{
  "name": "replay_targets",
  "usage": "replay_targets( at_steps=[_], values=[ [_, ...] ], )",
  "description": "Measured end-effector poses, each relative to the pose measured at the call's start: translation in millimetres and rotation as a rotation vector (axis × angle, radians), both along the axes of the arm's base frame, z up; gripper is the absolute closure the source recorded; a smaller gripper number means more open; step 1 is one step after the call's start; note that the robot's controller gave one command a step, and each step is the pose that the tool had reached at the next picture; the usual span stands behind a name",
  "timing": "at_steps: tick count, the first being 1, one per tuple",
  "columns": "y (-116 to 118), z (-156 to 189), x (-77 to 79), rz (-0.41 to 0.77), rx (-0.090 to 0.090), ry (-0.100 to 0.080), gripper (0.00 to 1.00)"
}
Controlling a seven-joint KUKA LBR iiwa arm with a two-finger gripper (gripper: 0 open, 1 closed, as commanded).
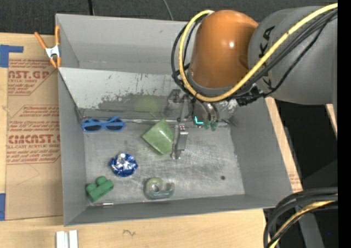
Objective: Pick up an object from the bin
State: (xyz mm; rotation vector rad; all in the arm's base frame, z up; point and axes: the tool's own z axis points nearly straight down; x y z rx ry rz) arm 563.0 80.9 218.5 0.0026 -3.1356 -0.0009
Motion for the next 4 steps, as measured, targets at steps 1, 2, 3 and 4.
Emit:
replay_targets(
  at_steps=[1,2,3,4],
  values=[
    [10.3,5.9,-8.5,-0.06,0.001,-0.007,0.0],
    [13.4,-33.3,5.2,0.164,0.0,-0.005,0.0],
    [31.7,-110.6,-44.8,0.114,0.001,0.005,0.0],
    [70.1,-135.1,-59.1,0.243,0.001,-0.004,0.0]
  ],
)
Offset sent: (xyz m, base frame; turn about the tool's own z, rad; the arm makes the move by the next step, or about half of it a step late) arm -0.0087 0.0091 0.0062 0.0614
